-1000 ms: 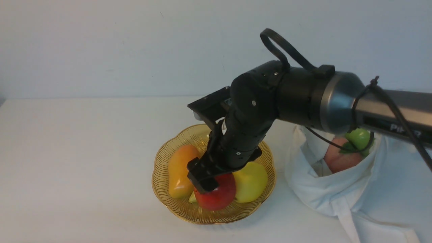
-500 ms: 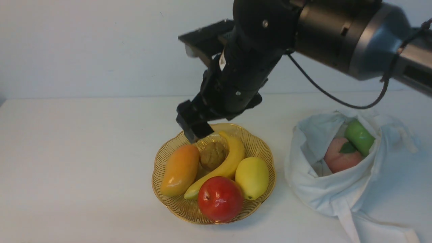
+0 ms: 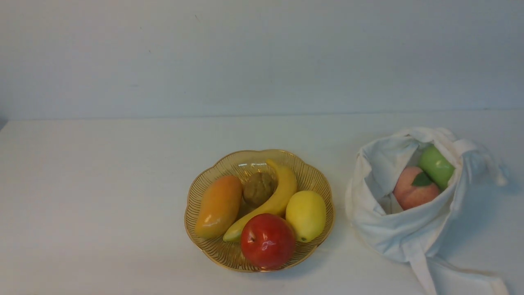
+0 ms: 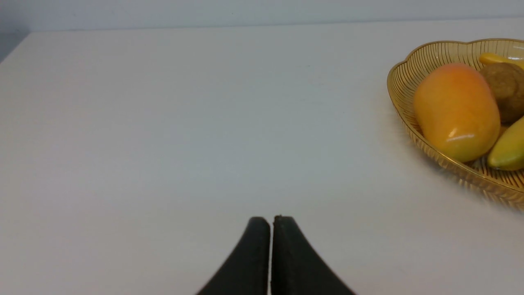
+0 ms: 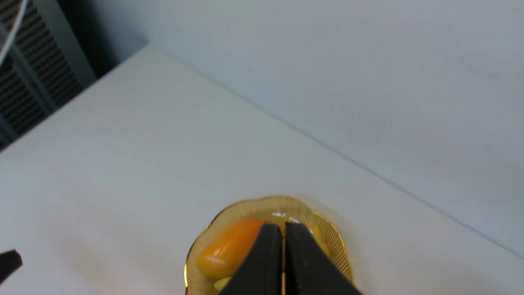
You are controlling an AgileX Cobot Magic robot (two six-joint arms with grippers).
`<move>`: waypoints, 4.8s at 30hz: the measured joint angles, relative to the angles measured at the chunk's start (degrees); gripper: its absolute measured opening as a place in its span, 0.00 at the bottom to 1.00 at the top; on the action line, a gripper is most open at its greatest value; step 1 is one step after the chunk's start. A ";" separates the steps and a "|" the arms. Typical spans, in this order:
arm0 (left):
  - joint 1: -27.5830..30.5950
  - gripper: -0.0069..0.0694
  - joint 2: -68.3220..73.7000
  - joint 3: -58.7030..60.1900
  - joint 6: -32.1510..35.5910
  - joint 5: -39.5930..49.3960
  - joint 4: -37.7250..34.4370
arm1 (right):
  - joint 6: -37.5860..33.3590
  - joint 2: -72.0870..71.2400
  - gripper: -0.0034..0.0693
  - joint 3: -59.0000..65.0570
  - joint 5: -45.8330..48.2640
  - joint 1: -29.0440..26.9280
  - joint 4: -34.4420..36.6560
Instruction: Take the fruit out of the cloth bag on the white table and place them on a plate.
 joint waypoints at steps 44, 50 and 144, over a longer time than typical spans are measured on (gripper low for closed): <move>0.00 0.08 0.00 0.00 -0.05 0.00 0.00 | 3.69 -56.17 0.03 67.81 -39.03 0.05 4.79; 0.00 0.08 0.00 0.00 -0.05 0.00 0.00 | -7.31 -56.17 0.03 67.81 -41.05 0.05 12.27; 0.00 0.08 -0.02 0.00 -0.06 0.00 0.00 | -10.50 -74.56 0.03 111.29 -50.93 -46.43 11.31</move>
